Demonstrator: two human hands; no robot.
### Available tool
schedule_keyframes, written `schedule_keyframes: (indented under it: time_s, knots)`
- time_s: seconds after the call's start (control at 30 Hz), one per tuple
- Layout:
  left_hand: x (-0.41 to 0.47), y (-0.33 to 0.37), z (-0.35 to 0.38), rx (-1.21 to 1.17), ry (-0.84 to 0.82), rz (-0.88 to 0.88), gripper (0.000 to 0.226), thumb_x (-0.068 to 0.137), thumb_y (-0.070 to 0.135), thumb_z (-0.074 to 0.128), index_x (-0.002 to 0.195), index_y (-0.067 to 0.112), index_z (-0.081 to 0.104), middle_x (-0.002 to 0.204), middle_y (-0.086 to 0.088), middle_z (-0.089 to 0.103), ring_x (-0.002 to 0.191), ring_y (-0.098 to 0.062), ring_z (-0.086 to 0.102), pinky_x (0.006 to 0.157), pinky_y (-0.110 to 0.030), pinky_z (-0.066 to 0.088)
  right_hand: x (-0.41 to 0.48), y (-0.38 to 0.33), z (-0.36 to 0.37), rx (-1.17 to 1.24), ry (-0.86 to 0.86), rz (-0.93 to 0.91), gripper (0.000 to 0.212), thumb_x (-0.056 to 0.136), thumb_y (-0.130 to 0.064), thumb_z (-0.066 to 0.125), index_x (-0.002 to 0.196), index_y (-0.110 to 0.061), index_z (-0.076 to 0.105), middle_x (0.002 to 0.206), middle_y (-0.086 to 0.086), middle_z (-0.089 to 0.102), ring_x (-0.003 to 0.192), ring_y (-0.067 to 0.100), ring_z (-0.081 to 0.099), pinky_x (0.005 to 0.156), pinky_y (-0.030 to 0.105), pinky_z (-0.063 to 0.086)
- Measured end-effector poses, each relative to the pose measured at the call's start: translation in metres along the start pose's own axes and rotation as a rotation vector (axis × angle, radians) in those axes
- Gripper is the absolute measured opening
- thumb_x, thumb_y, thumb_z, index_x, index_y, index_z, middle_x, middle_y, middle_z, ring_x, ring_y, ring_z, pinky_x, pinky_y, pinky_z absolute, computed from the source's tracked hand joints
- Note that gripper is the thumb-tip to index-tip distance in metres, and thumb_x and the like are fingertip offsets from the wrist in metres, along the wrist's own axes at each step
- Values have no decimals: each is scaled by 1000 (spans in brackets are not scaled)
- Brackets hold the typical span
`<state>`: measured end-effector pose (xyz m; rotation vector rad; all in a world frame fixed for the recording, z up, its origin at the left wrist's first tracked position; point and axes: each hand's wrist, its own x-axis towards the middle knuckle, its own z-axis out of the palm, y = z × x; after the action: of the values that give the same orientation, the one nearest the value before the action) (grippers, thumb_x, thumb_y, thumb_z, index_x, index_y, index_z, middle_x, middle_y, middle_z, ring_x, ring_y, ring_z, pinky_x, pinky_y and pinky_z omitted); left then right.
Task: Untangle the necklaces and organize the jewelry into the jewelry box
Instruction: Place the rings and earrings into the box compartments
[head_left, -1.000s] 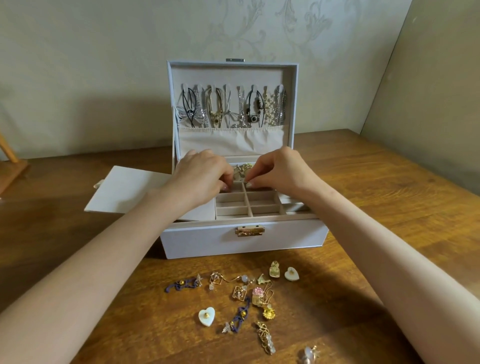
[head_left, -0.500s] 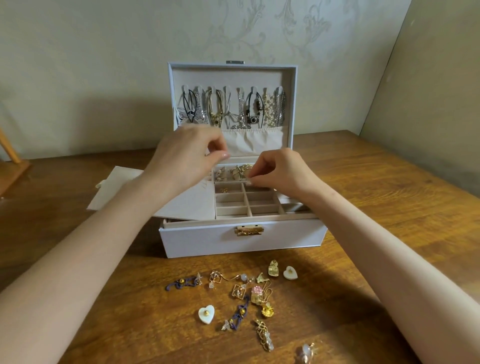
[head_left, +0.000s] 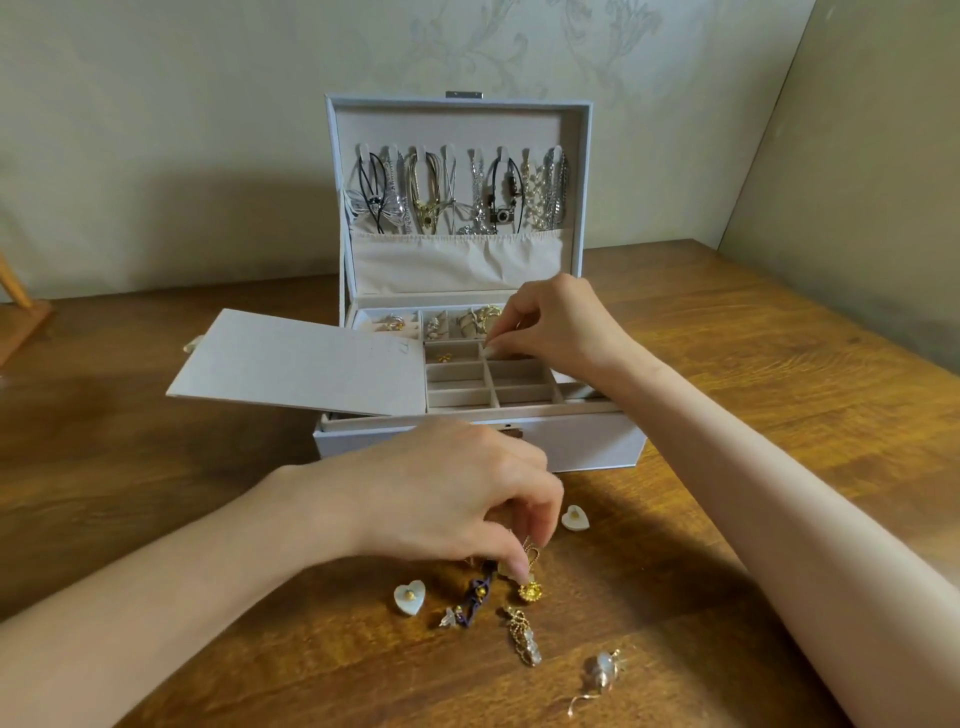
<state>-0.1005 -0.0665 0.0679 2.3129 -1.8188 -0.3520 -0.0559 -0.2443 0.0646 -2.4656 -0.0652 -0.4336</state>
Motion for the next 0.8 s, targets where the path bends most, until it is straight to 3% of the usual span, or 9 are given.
schedule_keyframes:
  time_s: [0.23,0.37,0.53,0.63,0.7,0.8]
  knots:
    - [6,5,16,-12,-95,22,16,84,38,66,95,29,59,95,18,46,91,0,45,76,-22,40,1,-4,2,-4,-48,-56,12,71,-11,80,82,-8,76,82,4,69,65,-1,55,63,7,44]
    - [7,3,19,-37,-83,37,16,85,36,65,96,27,58,96,17,46,87,-1,47,75,-21,41,-1,-3,-1,-10,-38,-34,12,74,-6,77,86,-9,76,76,-1,64,63,-4,53,61,0,41]
    - [6,-3,13,-261,10,33,15,83,22,70,92,15,60,88,11,54,78,-5,53,65,-8,39,-3,-5,-1,-68,-24,-34,11,76,-5,75,82,-14,77,73,-2,65,60,-1,53,61,7,44]
    - [2,-9,1,-436,54,9,15,82,16,71,94,12,64,85,5,63,78,-6,60,68,-15,48,-3,-5,1,-196,-15,-35,11,77,-13,74,81,-23,77,81,-6,68,68,4,52,67,22,42]
    - [-2,-15,-9,-595,74,-17,20,82,14,70,101,13,65,90,-1,67,80,-10,65,74,-23,53,-1,-4,1,-226,-17,-17,13,77,-14,72,81,-25,77,82,-7,67,71,5,51,67,22,39]
    - [-9,-26,-24,-789,201,-53,26,78,13,65,104,13,65,88,-5,69,80,-15,68,75,-22,54,0,-5,2,-254,-21,9,14,77,-14,70,82,-25,77,75,-12,60,71,4,49,64,20,36]
